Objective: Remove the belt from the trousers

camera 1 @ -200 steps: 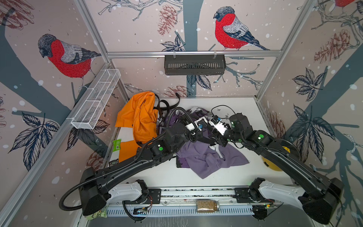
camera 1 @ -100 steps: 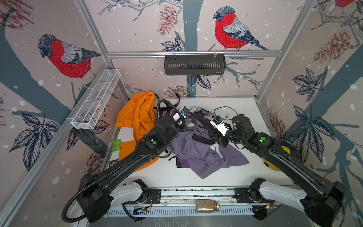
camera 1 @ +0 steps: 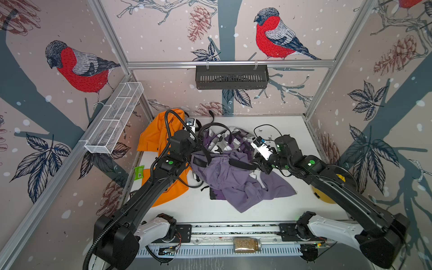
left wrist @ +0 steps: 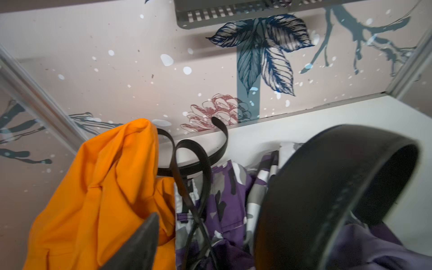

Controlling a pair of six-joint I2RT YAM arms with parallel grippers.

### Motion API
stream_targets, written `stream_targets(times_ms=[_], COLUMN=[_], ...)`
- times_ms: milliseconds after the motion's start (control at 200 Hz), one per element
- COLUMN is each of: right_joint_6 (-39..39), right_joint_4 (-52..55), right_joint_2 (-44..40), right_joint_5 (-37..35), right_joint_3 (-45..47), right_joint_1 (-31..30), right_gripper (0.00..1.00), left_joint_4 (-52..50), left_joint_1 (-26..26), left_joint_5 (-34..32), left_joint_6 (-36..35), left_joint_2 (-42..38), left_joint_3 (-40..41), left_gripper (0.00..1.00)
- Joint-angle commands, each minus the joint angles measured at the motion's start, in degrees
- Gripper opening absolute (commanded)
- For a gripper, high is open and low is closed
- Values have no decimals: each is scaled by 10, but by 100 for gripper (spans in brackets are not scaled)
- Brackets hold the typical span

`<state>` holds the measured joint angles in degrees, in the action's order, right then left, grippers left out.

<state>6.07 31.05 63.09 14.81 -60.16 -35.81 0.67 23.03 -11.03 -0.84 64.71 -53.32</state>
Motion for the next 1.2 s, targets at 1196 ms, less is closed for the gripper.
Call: stream_targets(times_ms=[1196], right_joint_6=[-11], right_joint_4=[53], right_joint_2=[64], right_joint_5=[-11], right_joint_3=[-249], right_joint_1=[62], right_gripper=[0], left_joint_4=[92], left_joint_1=[296], left_joint_5=[254], left_joint_6=[72], left_joint_2=[16], left_joint_3=[-8], left_gripper=[99])
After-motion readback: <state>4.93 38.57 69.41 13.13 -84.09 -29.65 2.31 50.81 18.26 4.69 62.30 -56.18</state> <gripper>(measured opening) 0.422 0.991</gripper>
